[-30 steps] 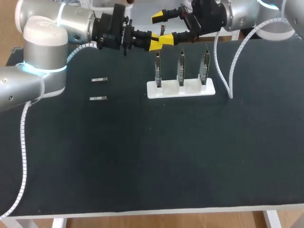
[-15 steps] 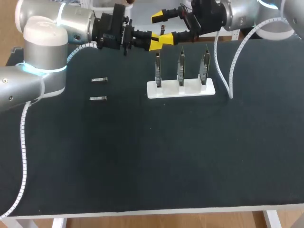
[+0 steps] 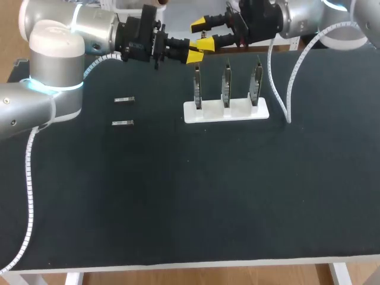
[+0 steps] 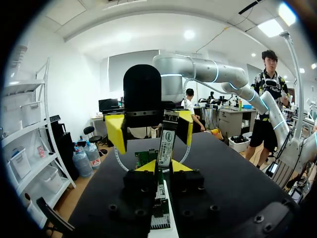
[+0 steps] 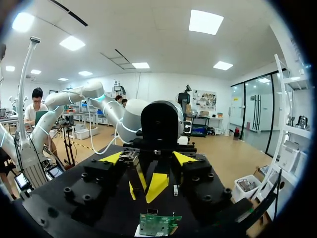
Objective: Pick up the optical module with the left hand, and insert it into the network port with the right hand.
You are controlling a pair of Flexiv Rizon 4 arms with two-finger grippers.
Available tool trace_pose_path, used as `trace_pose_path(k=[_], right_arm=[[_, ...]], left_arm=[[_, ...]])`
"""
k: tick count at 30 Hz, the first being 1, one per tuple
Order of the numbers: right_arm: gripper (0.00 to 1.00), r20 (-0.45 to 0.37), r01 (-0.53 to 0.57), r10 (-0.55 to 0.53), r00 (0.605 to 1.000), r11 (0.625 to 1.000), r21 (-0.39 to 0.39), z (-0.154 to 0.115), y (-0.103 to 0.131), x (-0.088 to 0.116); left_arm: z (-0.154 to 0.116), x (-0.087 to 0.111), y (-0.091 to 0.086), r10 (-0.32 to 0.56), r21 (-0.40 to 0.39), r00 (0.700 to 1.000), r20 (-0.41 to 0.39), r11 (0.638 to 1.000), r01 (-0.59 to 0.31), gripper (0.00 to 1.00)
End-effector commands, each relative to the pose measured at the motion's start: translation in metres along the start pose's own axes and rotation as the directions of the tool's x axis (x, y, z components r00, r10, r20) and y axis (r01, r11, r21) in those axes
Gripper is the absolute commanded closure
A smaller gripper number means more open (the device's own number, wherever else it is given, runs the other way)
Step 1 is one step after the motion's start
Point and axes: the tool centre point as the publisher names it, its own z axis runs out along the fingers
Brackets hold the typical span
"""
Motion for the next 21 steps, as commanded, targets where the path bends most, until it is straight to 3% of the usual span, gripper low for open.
trace_pose_path(k=[1, 6, 17, 18, 19, 21], right_arm=[[0.71, -0.001, 0.001, -0.001, 1.0, 1.0, 0.005, 0.0003, 0.0027, -0.0003], [1.0, -0.001, 0.001, -0.001, 1.0, 1.0, 0.005, 0.0003, 0.0027, -0.0003], [1.0, -0.001, 0.001, -0.001, 1.0, 1.0, 0.005, 0.0003, 0.0027, -0.0003], [1.0, -0.001, 0.001, -0.001, 1.0, 1.0, 0.005, 0.0003, 0.0027, -0.0003], [1.0, -0.001, 0.001, -0.001, 1.0, 1.0, 0.005, 0.0003, 0.0027, -0.0003], [1.0, -0.001, 0.001, -0.001, 1.0, 1.0, 0.005, 0.0003, 0.0027, -0.0003]], left_arm=[[0.0, -0.0001, -0.0041, 0.002, -0.01, 1.0, 0.0, 1.0, -0.002, 1.0], [0.0, -0.0001, -0.0041, 0.002, -0.01, 1.0, 0.0, 1.0, -0.002, 1.0], [0.0, -0.0001, -0.0041, 0.002, -0.01, 1.0, 0.0, 1.0, -0.002, 1.0], [0.0, -0.0001, -0.0041, 0.002, -0.01, 1.0, 0.0, 1.0, -0.002, 0.57], [0.0, -0.0001, -0.0041, 0.002, -0.01, 1.0, 0.0, 1.0, -0.002, 0.0], [0.0, -0.0001, -0.0041, 0.002, -0.01, 1.0, 0.0, 1.0, -0.002, 0.0]])
